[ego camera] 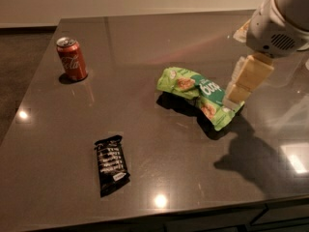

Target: Move coke can near rxbar chocolate

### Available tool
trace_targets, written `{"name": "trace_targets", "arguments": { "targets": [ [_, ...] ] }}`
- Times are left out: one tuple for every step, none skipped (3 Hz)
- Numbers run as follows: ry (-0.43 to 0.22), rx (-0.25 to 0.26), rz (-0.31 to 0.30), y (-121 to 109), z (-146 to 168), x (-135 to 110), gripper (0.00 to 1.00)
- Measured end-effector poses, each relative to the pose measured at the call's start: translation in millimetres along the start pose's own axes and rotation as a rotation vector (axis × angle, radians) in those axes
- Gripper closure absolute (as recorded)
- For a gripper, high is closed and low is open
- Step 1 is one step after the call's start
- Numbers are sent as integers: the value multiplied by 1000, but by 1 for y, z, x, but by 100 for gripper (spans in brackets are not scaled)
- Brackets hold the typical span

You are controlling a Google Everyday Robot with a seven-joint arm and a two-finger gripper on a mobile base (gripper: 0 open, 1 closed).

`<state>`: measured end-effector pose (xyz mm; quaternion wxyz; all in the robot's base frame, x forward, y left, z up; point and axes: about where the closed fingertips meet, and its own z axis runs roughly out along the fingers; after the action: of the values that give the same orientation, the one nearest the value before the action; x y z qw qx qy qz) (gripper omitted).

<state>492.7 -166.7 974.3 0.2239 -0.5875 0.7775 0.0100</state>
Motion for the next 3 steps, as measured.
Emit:
{"name": "trace_targets", "arguments": {
  "targets": [
    [-90,-2,8,-16,19,-42,0],
    [-173,-7,16,-27,37,-86,0],
    [-227,-2,19,-33,56,-127,0]
  ]
}}
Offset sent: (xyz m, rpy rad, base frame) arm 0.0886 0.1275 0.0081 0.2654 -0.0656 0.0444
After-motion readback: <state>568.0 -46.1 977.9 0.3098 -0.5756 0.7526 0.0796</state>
